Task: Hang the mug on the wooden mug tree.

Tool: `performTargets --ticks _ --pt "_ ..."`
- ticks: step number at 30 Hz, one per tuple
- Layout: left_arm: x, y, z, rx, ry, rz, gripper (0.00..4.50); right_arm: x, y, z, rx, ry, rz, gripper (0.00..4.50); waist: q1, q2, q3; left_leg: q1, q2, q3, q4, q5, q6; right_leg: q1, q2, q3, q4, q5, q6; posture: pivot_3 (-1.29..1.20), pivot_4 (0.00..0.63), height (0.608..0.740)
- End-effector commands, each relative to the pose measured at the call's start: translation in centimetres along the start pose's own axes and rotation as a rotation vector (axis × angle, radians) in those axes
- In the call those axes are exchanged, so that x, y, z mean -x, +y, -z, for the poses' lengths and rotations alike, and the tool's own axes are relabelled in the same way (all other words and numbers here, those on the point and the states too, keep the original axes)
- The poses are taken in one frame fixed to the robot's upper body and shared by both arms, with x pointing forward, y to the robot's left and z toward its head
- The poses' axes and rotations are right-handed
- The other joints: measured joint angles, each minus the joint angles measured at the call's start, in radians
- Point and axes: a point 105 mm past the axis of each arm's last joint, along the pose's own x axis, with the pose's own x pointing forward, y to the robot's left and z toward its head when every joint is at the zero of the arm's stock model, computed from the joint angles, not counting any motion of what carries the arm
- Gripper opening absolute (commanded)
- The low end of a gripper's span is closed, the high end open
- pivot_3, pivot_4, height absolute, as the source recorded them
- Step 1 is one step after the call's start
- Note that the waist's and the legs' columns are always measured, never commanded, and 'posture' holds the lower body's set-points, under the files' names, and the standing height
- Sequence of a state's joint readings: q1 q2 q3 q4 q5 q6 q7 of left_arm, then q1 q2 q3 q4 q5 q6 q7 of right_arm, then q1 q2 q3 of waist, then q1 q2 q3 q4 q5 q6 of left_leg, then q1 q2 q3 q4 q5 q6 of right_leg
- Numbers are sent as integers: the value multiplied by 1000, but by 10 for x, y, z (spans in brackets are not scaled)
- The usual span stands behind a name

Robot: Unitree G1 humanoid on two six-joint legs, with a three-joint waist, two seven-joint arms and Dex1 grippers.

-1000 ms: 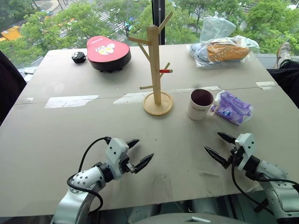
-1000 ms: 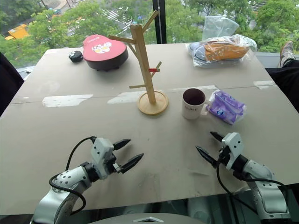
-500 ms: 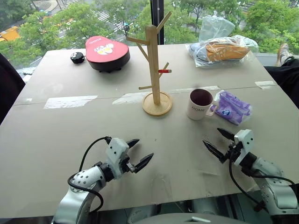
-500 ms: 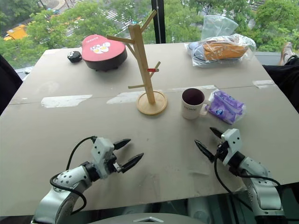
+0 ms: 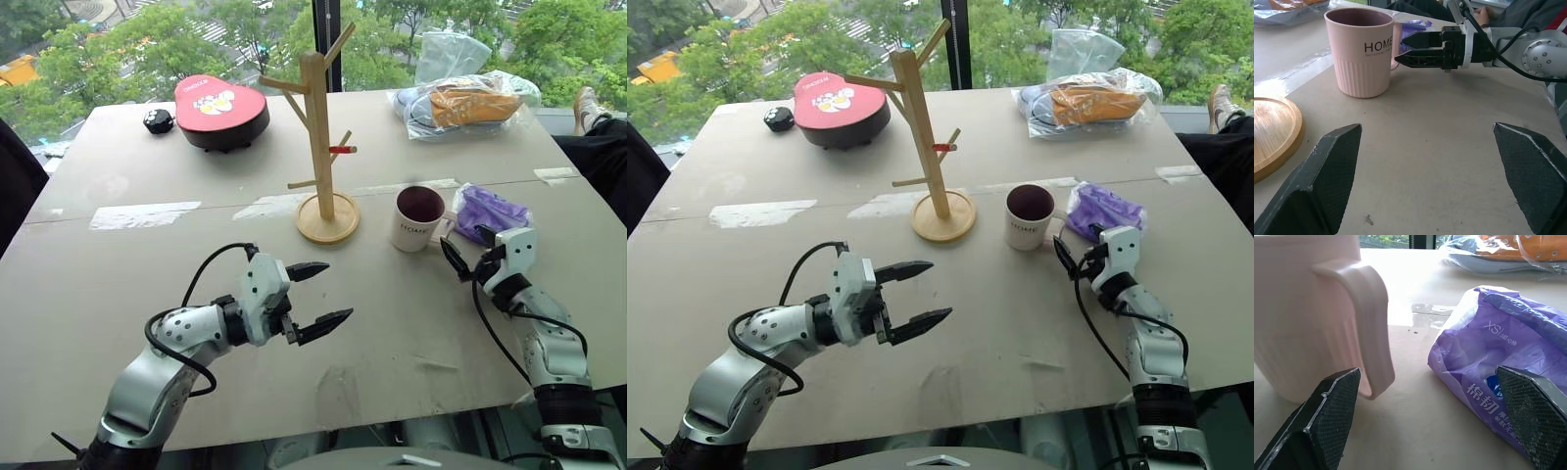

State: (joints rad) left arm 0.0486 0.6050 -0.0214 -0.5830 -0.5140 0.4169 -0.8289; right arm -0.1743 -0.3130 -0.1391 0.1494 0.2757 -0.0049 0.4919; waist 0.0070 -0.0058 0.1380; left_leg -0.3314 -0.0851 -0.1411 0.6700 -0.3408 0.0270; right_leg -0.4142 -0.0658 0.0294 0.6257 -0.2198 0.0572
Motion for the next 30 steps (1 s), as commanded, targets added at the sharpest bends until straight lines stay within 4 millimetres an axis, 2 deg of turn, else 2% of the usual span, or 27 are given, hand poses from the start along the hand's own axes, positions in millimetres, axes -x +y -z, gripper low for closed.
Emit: performTargets --ticks 1,3,5,6,11,13,14,19,22,24,27,30 --pt "-1 -4 -12 -46 -23 21 4425 -8 -2 -14 28 -63 -20 4500 -2 0 0 0 0 0 0 0 0 0 1 0 0 0 0 0 150 740" --pt "-1 -2 -10 -49 -18 16 4425 -13 1 -15 28 -70 -45 4500 -7 0 0 0 0 1 0 0 0 0 1 1 0 0 0 0 150 740" --pt "-1 -1 -8 -51 -13 13 4500 -19 6 -14 28 -68 -72 3954 -12 0 0 0 0 1 0 0 0 0 1 1 0 0 0 0 150 740" --pt "-1 -1 -8 -51 -12 11 4500 -22 8 -14 29 -65 -85 3609 -14 0 0 0 0 1 0 0 0 0 1 1 0 0 0 0 150 740" --pt "-1 0 -6 -56 -8 4 4500 -27 13 -8 27 -43 -114 1309 -18 0 0 0 0 1 0 0 0 0 1 1 0 0 0 0 150 740" --pt "-1 0 -5 -57 -7 0 4500 -27 13 -6 28 -35 -114 237 -18 0 0 0 0 1 0 0 0 0 1 1 0 0 0 0 150 740" --pt "-1 1 -5 -55 -7 -2 4500 -27 12 -6 29 -33 -115 30 -19 0 0 0 0 1 0 0 0 0 1 1 0 0 0 0 150 740" --pt "-1 1 -2 -47 -12 -18 4500 -26 9 -11 42 -40 -119 30 -19 0 0 0 0 1 0 0 0 0 1 2 0 0 0 0 150 740" --pt "0 9 -5 -5 -76 -88 4500 -27 12 -28 114 -48 -211 30 -18 1 1 0 0 1 0 0 0 0 1 2 0 0 0 0 150 740" --pt "3 24 -9 57 -175 -213 4500 -30 18 -49 192 -61 -320 30 -19 2 2 0 0 2 0 0 0 0 1 3 0 0 0 0 150 740" --pt "2 24 -14 71 -259 -268 4500 -42 20 -90 260 -100 -426 30 -26 2 2 0 1 4 1 0 0 -1 -1 5 0 0 0 0 150 740" --pt "3 25 -36 46 -403 -330 4500 -51 28 -127 372 -112 -556 30 -20 1 2 0 2 3 0 0 0 -1 -1 4 0 0 0 0 150 740"
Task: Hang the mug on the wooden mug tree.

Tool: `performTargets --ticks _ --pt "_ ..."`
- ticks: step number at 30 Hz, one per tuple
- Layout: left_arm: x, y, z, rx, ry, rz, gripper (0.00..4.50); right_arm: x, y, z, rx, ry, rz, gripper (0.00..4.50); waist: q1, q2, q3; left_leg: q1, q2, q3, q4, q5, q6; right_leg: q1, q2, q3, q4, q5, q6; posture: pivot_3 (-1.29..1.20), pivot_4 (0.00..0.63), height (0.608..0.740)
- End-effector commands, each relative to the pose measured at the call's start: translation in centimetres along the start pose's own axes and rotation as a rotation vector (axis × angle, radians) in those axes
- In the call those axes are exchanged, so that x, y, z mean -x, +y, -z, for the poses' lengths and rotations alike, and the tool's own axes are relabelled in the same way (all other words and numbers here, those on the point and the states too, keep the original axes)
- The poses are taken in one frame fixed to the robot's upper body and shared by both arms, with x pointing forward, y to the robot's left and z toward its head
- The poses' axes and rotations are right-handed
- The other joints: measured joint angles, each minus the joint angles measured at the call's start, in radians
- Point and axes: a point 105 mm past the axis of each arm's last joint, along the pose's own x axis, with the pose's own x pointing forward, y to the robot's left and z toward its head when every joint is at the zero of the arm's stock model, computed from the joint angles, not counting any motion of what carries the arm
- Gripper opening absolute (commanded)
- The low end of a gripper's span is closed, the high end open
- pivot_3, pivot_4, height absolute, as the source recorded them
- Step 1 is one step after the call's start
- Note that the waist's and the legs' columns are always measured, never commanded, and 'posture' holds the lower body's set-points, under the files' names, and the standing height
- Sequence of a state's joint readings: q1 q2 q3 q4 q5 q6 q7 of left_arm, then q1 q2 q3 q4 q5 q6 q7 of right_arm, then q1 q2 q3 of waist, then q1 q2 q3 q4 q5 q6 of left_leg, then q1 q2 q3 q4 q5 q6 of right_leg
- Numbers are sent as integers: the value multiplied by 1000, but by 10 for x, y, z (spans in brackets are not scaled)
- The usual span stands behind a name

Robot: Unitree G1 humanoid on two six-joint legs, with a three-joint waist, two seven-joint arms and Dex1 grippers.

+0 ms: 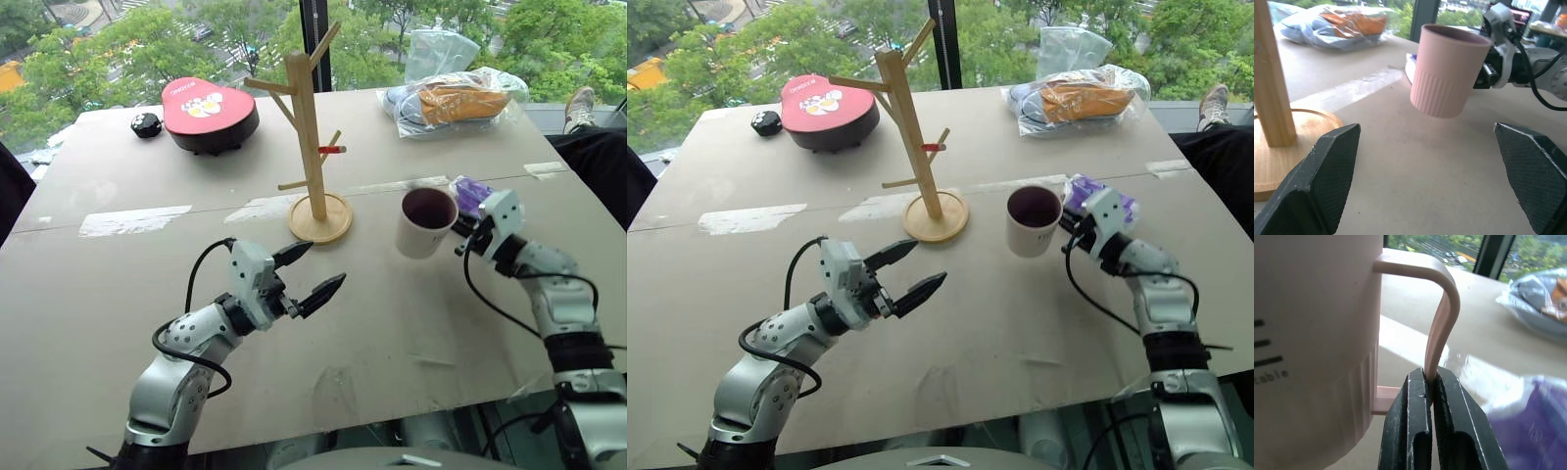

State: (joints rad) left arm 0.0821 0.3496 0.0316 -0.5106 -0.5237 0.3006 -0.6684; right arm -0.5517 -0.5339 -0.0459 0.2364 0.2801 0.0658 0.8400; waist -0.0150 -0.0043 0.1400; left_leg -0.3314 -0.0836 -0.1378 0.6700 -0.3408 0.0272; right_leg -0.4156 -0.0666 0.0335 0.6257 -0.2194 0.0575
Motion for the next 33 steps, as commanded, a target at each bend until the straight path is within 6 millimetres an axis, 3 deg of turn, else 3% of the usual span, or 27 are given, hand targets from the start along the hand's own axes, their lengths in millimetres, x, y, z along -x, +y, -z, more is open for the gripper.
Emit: performTargets --ticks 1,8,12,20,33 --pt "-4 -1 -38 -69 -205 -59 4500 -14 1 -48 144 -38 -183 30 2 0 1 0 0 0 0 0 0 0 0 -1 0 0 0 0 150 740" --pt "-8 3 -65 -181 -320 -118 4500 -41 -1 -89 484 103 -461 30 5 -4 1 -9 -2 -2 4 0 0 -5 -3 -4 -2 0 0 0 150 740" --pt "-4 3 -65 -170 -336 -138 4500 -55 0 -103 595 139 -533 30 2 -4 1 -14 -2 -3 5 0 0 -10 -3 -6 -1 0 0 0 150 740" --pt "-1 3 -59 -146 -347 -172 4500 -79 20 -126 692 144 -600 30 3 -4 1 -16 -2 -3 4 0 0 -13 -4 -7 -1 0 0 0 150 740" --pt "1 4 -53 -143 -326 -172 4500 -99 44 -144 708 125 -567 30 2 -4 1 -16 -2 -3 4 0 0 -14 -4 -8 0 0 0 0 150 740"
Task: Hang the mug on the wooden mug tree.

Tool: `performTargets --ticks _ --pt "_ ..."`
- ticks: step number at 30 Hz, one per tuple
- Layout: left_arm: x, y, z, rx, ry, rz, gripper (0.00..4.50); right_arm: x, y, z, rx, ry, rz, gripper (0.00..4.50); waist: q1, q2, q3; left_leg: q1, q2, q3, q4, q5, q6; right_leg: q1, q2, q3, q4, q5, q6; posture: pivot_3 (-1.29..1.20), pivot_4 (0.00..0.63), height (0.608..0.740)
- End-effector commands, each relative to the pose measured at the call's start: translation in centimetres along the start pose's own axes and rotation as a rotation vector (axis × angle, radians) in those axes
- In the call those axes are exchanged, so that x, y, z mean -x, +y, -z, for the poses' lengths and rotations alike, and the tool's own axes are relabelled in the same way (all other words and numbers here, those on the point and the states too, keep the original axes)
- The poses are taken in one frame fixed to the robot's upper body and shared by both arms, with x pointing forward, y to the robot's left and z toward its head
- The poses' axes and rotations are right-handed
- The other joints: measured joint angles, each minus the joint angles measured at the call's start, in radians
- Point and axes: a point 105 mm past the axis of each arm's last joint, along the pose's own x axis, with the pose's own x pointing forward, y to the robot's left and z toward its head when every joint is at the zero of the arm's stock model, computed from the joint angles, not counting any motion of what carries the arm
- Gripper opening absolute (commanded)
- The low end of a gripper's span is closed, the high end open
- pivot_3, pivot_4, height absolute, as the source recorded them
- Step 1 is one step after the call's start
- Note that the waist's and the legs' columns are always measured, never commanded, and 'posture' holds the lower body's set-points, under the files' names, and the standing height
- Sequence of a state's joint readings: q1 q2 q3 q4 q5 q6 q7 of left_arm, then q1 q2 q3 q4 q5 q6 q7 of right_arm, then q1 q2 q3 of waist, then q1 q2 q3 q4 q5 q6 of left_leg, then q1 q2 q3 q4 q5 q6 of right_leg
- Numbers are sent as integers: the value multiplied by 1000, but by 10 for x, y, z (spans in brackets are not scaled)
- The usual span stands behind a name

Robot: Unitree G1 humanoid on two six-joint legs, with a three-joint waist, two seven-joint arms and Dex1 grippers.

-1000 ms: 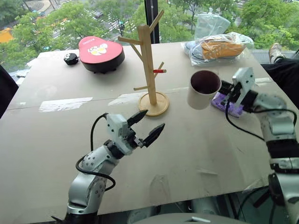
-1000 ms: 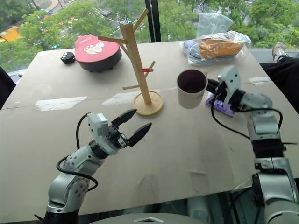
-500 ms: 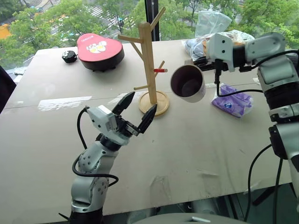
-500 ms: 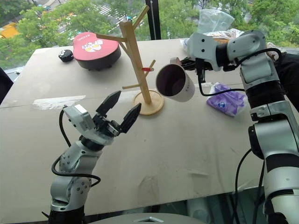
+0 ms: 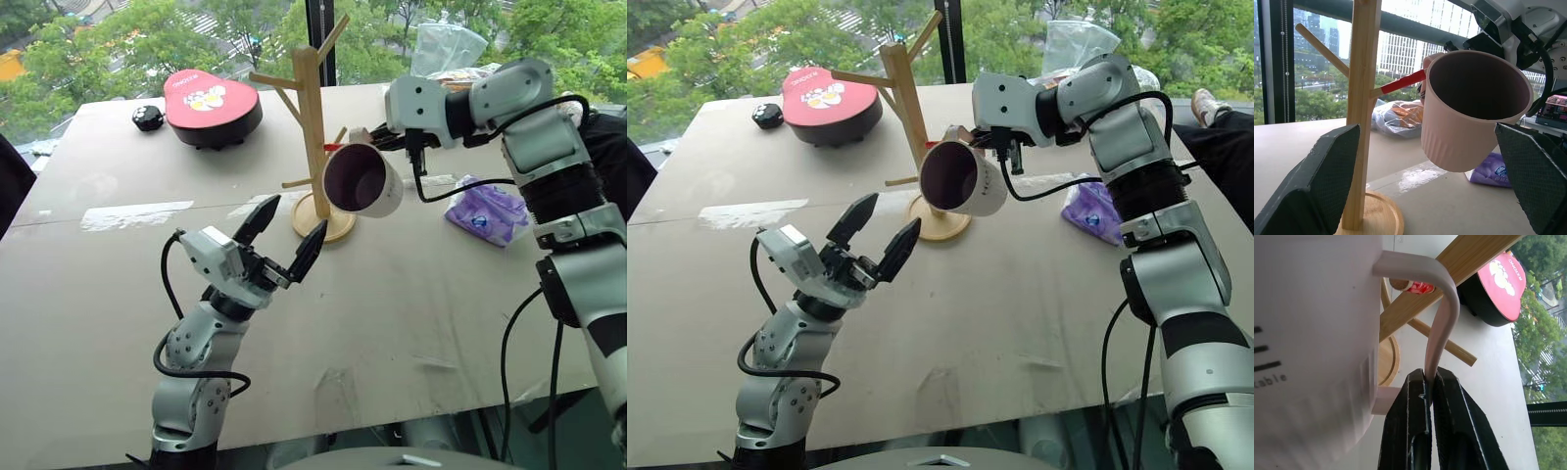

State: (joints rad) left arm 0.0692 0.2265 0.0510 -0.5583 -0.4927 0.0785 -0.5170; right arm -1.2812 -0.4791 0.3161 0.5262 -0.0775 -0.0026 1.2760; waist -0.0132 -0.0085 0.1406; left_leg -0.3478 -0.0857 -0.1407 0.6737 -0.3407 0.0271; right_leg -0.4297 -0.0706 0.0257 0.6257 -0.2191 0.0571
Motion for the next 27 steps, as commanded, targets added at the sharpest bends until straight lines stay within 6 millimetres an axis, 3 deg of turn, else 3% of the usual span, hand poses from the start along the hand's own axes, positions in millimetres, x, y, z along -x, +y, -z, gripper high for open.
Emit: performTargets --ticks 1,5,6,9,15,22,25,27 --pt "-1 -2 -8 -27 -30 11 4500 3 -12 -25 59 -19 47 30 0 0 0 0 0 0 0 0 0 0 0 0 0 0 0 0 150 740" --pt "-1 -1 -6 -26 -25 13 4500 1 -15 -30 55 -18 70 30 0 0 0 0 0 0 0 0 0 0 0 0 0 0 0 0 150 740" --pt "-1 0 -6 -26 -24 14 4500 1 -15 -32 56 -21 74 281 0 0 0 0 0 0 0 0 0 0 0 0 0 0 0 0 150 740" --pt "-2 0 -6 -27 -24 18 4500 0 -15 -35 52 -27 82 1329 -1 0 0 0 0 0 0 0 0 0 0 0 0 0 0 0 150 740" --pt "-3 0 -5 -29 -22 28 4500 8 -19 -33 8 -18 122 4276 -1 0 0 0 0 0 0 0 0 0 0 0 0 0 0 0 150 740" --pt "3 -4 10 -14 74 57 4500 40 -13 -3 -261 -54 181 4399 4 -1 -1 0 0 0 0 0 0 0 0 0 0 0 0 0 150 740" --pt "15 -11 33 17 205 83 4500 53 8 15 -436 -125 186 4399 3 -2 -1 -1 0 0 0 0 0 0 -1 0 0 0 0 0 150 740" --pt "32 -21 57 30 335 124 4500 61 38 34 -554 -169 166 4399 6 -2 -1 -1 0 0 0 0 0 0 0 -1 0 0 0 0 150 740"
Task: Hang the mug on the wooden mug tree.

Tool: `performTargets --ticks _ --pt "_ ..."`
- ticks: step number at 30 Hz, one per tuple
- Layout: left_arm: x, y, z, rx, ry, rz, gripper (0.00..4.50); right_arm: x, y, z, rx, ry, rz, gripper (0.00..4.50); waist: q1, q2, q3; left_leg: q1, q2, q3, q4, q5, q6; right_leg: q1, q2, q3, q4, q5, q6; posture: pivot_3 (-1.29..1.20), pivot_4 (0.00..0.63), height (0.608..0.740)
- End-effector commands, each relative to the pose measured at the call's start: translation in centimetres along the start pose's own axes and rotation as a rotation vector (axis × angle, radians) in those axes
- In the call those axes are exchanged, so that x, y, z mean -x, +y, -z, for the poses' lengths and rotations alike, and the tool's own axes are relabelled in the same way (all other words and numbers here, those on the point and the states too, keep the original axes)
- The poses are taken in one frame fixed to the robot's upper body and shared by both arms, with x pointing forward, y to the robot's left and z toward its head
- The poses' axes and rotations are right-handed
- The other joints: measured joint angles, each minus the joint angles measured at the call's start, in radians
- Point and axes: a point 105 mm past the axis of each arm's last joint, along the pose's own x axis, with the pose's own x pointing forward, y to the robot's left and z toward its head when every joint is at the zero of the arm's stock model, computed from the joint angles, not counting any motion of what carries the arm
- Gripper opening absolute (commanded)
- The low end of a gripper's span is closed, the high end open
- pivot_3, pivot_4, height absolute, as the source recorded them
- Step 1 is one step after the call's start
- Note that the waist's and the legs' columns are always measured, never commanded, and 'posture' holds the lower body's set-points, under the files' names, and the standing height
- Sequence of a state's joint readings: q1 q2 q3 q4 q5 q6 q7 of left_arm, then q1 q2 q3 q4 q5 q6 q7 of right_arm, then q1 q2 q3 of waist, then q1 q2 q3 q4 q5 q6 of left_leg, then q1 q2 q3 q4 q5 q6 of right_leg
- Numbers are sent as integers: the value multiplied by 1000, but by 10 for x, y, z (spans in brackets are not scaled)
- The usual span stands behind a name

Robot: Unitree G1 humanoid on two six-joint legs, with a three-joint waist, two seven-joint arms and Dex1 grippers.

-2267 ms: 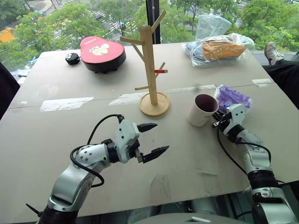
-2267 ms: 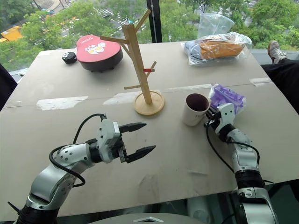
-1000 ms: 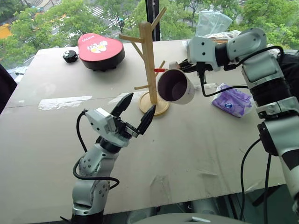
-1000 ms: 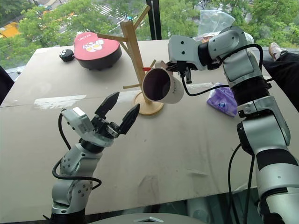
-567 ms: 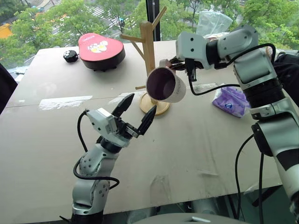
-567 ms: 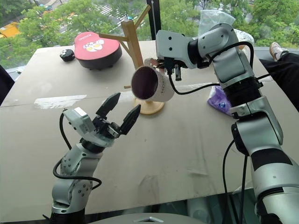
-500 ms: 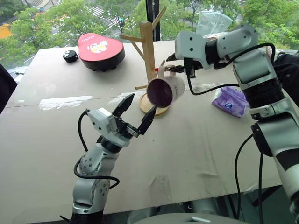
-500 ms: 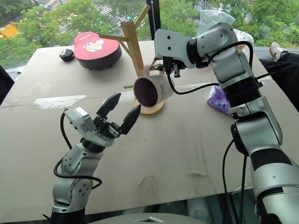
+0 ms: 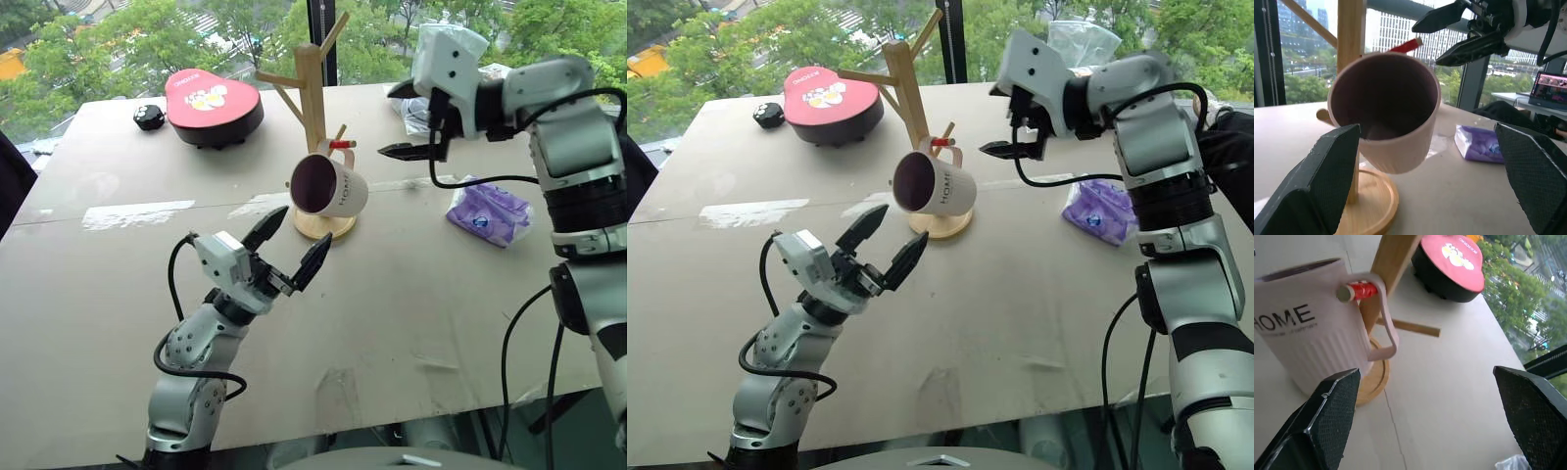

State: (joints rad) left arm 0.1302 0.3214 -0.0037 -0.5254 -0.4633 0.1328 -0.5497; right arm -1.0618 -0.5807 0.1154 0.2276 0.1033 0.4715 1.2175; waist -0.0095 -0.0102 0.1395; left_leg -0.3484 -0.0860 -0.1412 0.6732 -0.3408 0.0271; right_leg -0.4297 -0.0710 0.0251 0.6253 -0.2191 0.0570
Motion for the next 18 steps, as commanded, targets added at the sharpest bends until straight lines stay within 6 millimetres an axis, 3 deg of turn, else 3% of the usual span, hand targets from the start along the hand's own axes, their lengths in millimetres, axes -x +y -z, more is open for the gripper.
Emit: performTargets --ticks 1,4,11,18 --pt "17 -20 37 13 192 79 4500 26 24 25 -156 -97 -16 4399 2 0 0 0 0 0 -1 0 0 0 0 0 0 0 0 0 150 740" --pt "39 -22 63 32 319 63 4500 34 61 68 -342 -131 45 4399 2 1 0 0 0 0 -2 0 0 -1 0 0 0 0 0 0 150 740" --pt "73 -6 84 2 438 2 4500 38 169 134 -521 -160 282 4399 18 3 -3 4 2 1 -2 0 0 2 1 1 2 0 0 0 150 740" --pt "86 -3 78 1 444 18 4500 46 201 145 -531 -169 378 4399 11 4 -3 21 1 6 -3 -1 1 17 2 4 1 1 2 0 150 740"
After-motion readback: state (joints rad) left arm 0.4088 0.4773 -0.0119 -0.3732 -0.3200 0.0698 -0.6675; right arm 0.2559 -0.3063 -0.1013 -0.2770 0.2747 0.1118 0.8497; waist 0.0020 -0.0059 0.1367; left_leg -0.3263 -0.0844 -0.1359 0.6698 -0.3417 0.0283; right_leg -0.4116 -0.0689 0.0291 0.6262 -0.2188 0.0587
